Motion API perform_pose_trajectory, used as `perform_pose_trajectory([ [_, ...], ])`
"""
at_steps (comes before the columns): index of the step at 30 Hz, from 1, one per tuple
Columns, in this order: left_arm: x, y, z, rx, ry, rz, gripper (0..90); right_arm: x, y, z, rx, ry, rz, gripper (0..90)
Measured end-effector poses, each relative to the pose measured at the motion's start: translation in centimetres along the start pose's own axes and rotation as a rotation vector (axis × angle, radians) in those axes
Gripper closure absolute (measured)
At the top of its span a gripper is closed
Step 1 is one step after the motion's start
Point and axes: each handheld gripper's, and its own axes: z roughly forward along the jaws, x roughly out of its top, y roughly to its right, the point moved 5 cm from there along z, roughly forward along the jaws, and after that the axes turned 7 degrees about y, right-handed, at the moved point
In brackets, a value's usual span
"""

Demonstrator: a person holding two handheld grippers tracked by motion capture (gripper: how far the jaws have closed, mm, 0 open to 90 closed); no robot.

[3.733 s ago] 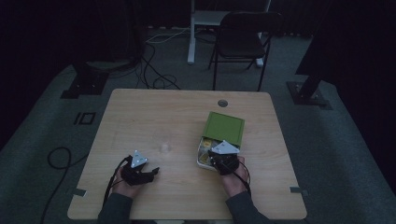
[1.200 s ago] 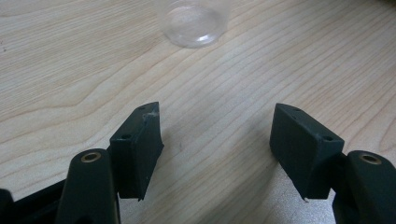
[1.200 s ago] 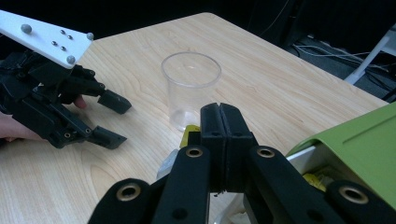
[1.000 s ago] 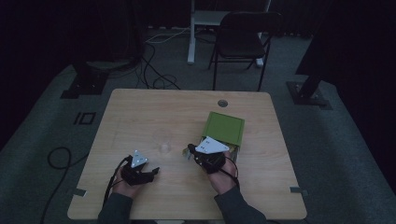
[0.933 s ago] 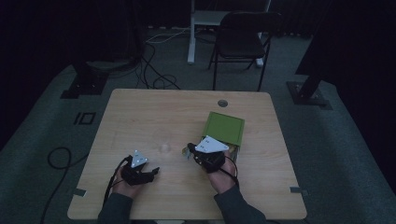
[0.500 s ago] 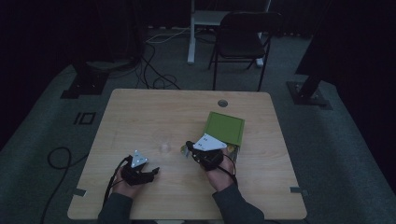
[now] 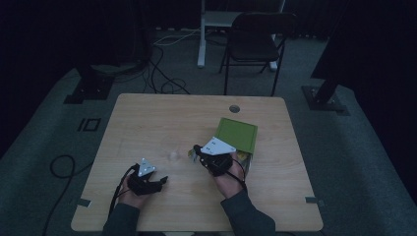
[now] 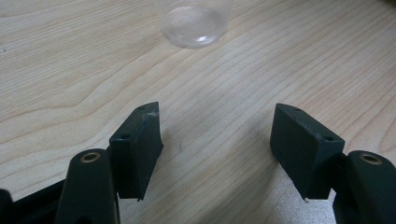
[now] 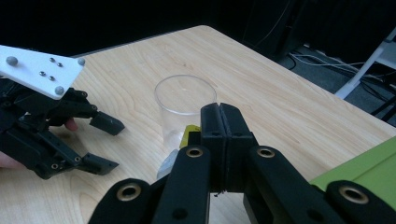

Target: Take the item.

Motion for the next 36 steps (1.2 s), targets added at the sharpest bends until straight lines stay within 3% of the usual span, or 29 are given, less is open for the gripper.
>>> perform_pose_trajectory([
  [36,0.0,0.0,0.0,0.0,0.001,-0.003,34.8,1.2,0.4,3.0,-0.008,0.0,-0.007,90.0],
])
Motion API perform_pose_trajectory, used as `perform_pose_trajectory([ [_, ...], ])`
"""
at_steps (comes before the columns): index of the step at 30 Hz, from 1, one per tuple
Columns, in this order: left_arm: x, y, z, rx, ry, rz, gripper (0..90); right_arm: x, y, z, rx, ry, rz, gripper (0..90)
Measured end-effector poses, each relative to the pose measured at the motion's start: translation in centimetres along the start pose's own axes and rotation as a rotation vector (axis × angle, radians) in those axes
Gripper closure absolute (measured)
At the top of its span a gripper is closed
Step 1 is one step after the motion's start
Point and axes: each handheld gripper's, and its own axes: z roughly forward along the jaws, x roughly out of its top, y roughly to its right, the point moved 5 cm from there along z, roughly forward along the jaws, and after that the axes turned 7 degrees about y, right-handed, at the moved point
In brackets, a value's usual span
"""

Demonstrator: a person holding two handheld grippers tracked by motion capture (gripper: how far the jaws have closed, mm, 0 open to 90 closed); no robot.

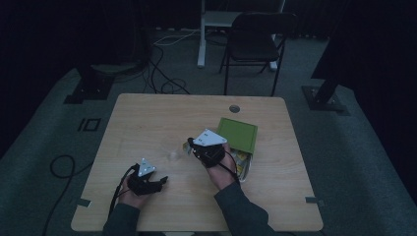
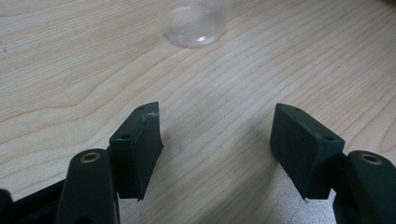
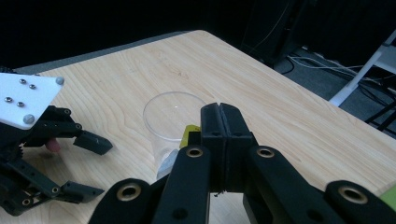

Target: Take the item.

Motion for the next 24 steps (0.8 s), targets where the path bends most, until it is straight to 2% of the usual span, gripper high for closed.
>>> perform_pose_trajectory([
  [19,0.0,0.0,0.0,-0.001,-0.001,0.002,34.7,0.8,-0.2,1.6,0.004,-0.001,-0.026,90.0],
  [24,0.0,0.0,0.0,-0.001,-0.002,0.003,34.7,1.1,-0.1,2.1,0.011,0.003,-0.01,90.0],
])
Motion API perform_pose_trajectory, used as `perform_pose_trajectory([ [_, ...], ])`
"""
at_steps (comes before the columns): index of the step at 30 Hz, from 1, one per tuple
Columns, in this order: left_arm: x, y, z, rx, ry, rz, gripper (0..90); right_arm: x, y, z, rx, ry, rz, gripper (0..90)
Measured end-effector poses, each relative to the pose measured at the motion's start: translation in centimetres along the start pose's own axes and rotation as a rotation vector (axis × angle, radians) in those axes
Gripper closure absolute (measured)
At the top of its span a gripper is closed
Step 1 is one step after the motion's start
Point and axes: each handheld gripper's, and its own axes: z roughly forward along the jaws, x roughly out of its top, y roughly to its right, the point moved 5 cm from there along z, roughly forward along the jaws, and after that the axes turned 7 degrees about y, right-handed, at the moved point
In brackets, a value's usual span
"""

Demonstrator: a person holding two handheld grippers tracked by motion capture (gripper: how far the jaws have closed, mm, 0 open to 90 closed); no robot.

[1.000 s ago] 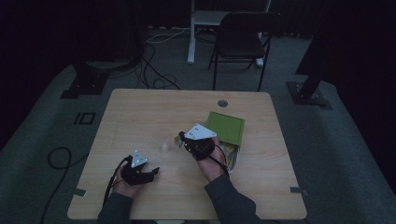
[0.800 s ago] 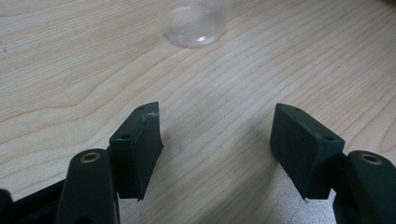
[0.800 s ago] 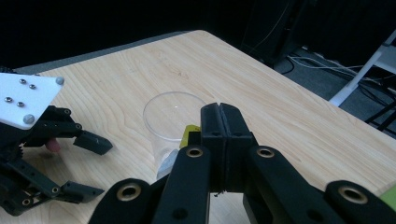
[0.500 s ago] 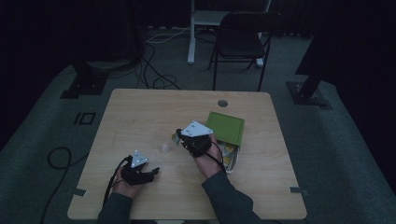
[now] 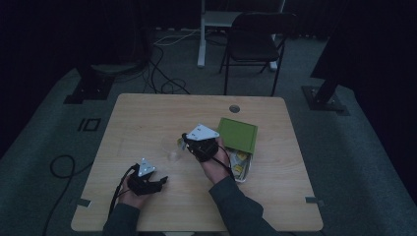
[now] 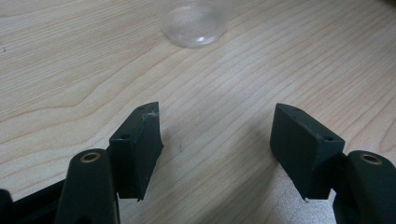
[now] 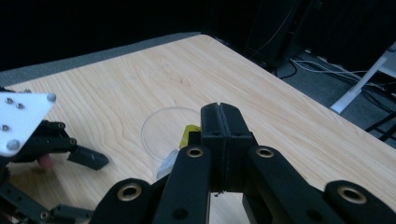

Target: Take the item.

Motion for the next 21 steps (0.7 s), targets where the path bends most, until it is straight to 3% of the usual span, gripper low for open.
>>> perform_pose_trajectory([
  [21,0.0,0.0,0.0,0.001,0.003,0.0,34.6,0.4,0.0,1.6,0.02,-0.003,0.027,90.0],
])
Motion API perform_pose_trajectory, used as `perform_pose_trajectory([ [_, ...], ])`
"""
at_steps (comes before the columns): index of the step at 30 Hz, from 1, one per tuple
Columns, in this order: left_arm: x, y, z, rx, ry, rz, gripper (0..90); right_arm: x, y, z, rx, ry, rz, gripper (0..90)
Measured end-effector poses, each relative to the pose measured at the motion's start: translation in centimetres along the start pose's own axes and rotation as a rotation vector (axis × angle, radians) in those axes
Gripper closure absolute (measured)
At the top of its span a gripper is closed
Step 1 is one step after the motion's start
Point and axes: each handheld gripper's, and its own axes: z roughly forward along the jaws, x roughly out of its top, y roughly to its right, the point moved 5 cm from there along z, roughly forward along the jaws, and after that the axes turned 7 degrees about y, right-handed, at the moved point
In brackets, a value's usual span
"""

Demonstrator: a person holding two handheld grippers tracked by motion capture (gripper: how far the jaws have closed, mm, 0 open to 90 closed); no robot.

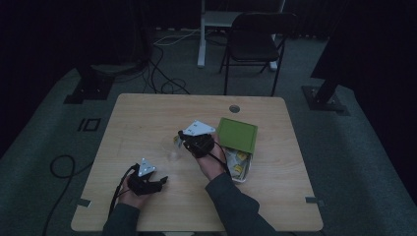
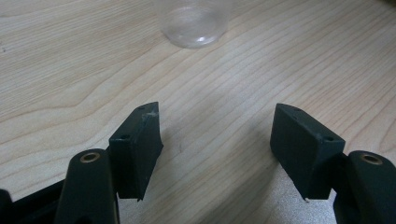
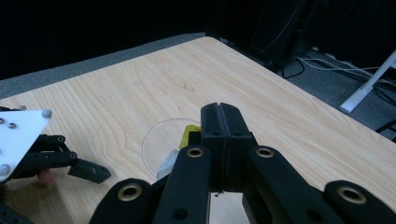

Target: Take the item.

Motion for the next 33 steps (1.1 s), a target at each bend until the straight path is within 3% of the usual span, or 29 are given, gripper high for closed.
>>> perform_pose_trajectory([
  [14,0.0,0.0,0.0,-0.001,-0.003,0.002,34.6,0.5,0.1,1.4,-0.008,-0.006,0.001,90.0],
  [33,0.0,0.0,0.0,0.0,-0.001,0.0,34.6,-0.1,-0.7,4.1,-0.013,-0.064,-0.057,90.0],
])
